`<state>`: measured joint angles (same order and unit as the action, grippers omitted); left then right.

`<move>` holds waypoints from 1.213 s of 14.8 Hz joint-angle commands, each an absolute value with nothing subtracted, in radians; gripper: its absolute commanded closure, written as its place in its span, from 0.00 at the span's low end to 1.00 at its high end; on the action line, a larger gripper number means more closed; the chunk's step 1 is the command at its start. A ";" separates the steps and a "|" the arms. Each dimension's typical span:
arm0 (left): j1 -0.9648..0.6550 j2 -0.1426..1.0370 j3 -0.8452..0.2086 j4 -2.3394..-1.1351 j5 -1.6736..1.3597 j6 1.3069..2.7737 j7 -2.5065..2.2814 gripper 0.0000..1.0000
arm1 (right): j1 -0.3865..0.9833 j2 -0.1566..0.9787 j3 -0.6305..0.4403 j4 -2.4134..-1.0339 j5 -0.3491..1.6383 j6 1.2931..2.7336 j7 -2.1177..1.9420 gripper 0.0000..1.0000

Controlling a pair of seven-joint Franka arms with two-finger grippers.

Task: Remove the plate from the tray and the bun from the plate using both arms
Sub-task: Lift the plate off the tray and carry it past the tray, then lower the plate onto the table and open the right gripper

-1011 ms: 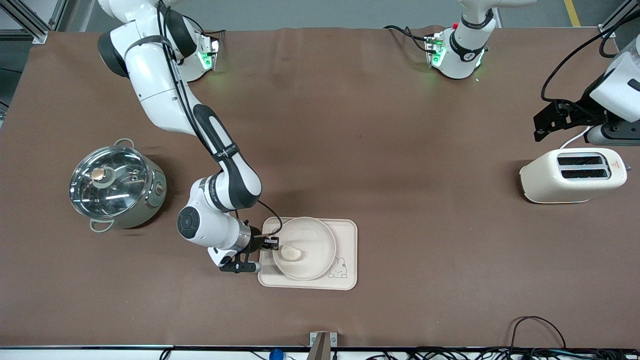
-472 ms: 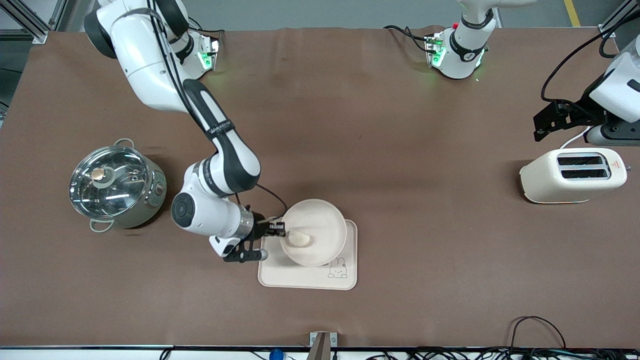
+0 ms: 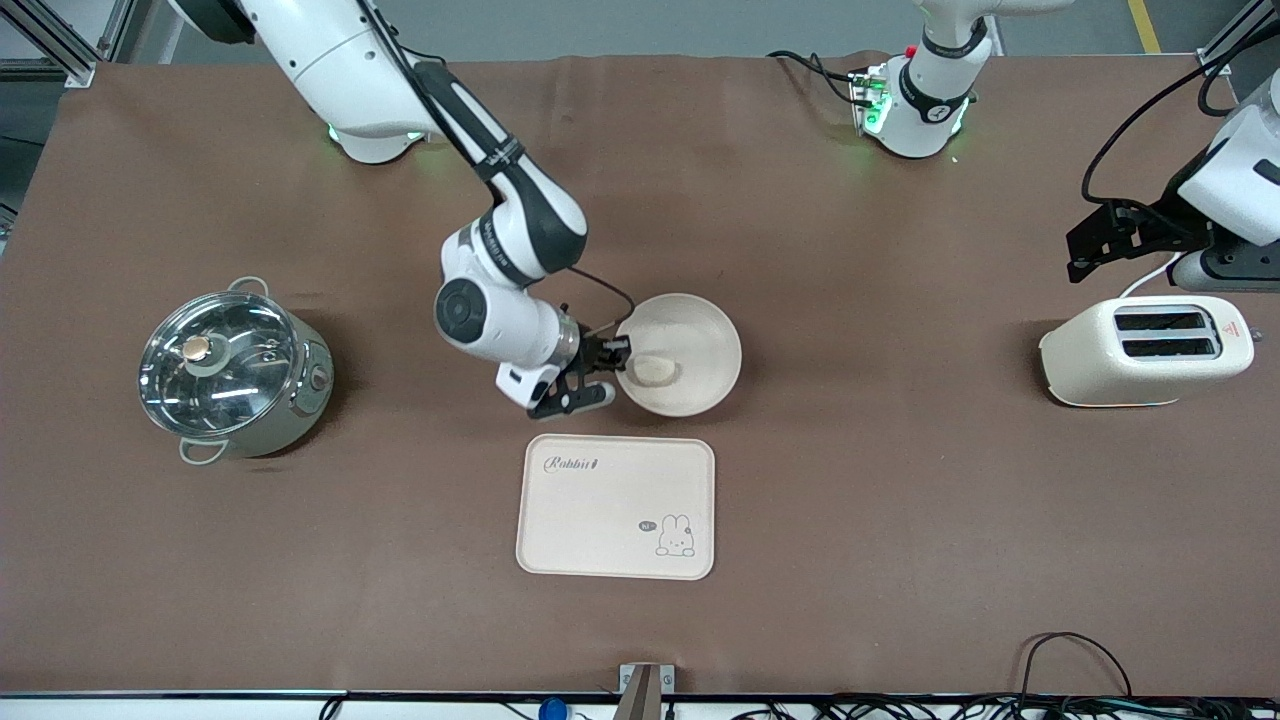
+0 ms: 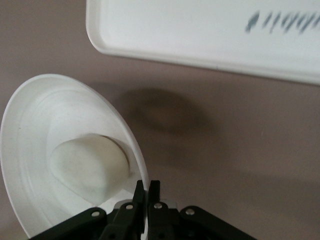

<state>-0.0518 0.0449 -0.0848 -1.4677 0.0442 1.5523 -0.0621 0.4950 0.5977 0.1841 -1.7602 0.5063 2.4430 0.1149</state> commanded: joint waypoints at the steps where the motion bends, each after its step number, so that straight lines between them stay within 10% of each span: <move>1: -0.051 0.049 -0.089 -1.453 0.057 1.536 -0.052 0.00 | 0.466 0.525 0.238 -1.943 0.500 2.563 0.103 1.00; 6: -0.051 0.049 -0.089 -1.453 0.057 1.536 -0.054 0.00 | 0.459 0.546 0.241 -2.017 0.502 2.658 0.061 0.99; 7: -0.051 0.049 -0.089 -1.453 0.057 1.536 -0.052 0.00 | 0.453 0.548 0.241 -2.014 0.502 2.646 0.064 0.88; 9: -0.051 0.049 -0.089 -1.453 0.057 1.536 -0.052 0.00 | 0.443 0.543 0.241 -2.011 0.502 2.643 0.072 0.13; 10: -0.051 0.049 -0.089 -1.453 0.057 1.536 -0.054 0.00 | 0.442 0.538 0.241 -2.008 0.502 2.643 0.069 0.00; 18: -0.078 0.051 -0.115 -1.454 0.025 1.503 -0.115 0.00 | 0.261 0.316 0.094 -1.748 0.347 2.079 0.078 0.00</move>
